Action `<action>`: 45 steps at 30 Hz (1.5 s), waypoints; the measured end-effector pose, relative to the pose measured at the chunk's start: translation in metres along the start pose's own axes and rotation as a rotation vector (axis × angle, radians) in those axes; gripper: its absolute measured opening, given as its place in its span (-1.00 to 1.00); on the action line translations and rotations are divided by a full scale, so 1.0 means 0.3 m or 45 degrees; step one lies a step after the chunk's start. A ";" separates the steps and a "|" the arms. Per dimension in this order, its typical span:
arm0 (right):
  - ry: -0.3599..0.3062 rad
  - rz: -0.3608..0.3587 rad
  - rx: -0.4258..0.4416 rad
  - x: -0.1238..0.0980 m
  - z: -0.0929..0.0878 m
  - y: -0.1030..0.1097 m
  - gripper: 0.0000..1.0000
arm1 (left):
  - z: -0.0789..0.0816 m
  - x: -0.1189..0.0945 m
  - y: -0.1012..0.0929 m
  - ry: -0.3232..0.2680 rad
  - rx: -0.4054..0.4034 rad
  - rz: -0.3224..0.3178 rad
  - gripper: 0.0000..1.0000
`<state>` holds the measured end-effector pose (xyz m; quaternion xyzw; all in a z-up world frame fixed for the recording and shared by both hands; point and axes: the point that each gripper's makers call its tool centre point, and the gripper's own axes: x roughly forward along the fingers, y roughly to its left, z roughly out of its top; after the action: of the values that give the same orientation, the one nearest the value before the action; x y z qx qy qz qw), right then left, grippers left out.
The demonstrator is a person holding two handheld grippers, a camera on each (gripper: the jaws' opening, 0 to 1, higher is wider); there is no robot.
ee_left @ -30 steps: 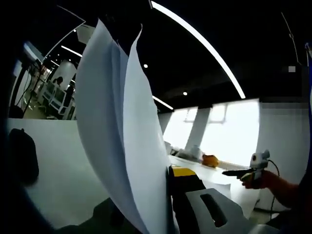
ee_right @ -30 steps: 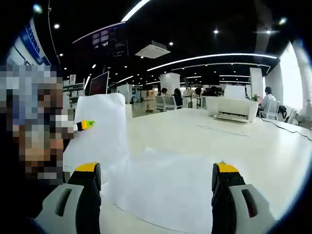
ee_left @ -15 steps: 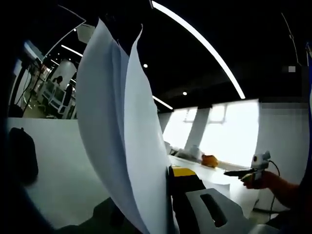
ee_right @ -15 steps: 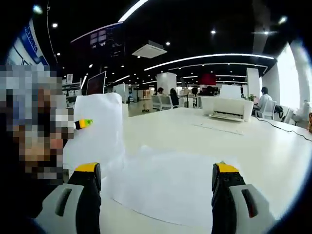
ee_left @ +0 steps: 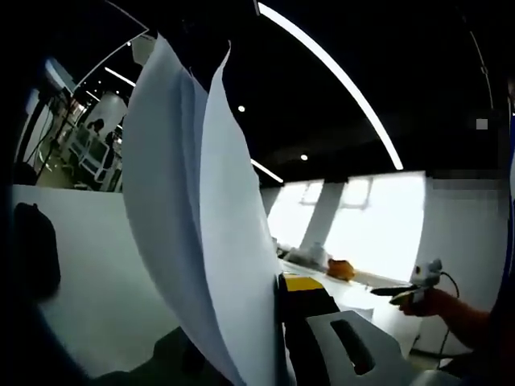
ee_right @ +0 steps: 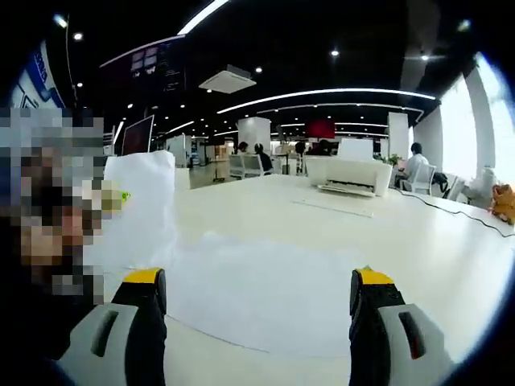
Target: Organize the stack of printing papers by aligning and flattening the scattered papers on the table
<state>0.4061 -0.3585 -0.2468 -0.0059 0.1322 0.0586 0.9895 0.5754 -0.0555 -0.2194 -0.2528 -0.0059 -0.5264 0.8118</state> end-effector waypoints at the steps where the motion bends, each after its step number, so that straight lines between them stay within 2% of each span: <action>1: 0.004 -0.012 -0.006 -0.004 -0.003 -0.005 0.80 | -0.002 0.001 -0.001 0.004 0.005 0.000 -0.85; 8: 0.021 -0.030 -0.010 -0.009 -0.041 0.006 0.80 | 0.001 -0.002 -0.002 -0.006 0.002 0.002 -0.85; 11: 0.071 -0.071 -0.026 -0.006 -0.081 -0.015 0.80 | -0.003 0.000 -0.003 0.001 0.010 0.006 -0.85; 15: 0.084 -0.103 0.012 -0.005 -0.115 -0.050 0.80 | -0.006 0.001 0.001 0.011 -0.001 0.011 -0.85; 21: 0.112 -0.183 0.069 0.011 -0.154 -0.111 0.80 | -0.009 0.003 0.003 0.017 0.019 0.019 -0.85; 24: 0.104 -0.262 0.101 0.011 -0.161 -0.153 0.80 | -0.007 0.002 0.006 0.015 0.015 0.018 -0.85; 26: 0.148 -0.327 0.131 0.005 -0.192 -0.192 0.80 | -0.002 0.000 0.008 0.007 0.006 0.017 -0.85; 31: 0.136 -0.370 0.149 0.002 -0.200 -0.229 0.80 | -0.002 0.000 0.007 0.009 0.016 0.015 -0.84; 34: 0.151 -0.381 0.158 -0.002 -0.210 -0.230 0.80 | 0.000 0.000 0.008 0.009 0.014 0.012 -0.84; 37: 0.171 -0.433 0.147 -0.016 -0.221 -0.251 0.80 | 0.002 0.000 0.009 0.005 0.011 0.011 -0.84; 42: 0.167 -0.438 0.150 -0.018 -0.219 -0.259 0.80 | 0.006 -0.001 0.011 0.000 0.009 0.012 -0.84; 45: 0.200 -0.440 0.145 -0.014 -0.239 -0.258 0.80 | 0.006 -0.001 0.011 -0.001 0.010 0.012 -0.84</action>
<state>0.3925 -0.4379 -0.3152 0.0231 0.2092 -0.1204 0.9701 0.5785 -0.0535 -0.2193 -0.2499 -0.0070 -0.5223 0.8153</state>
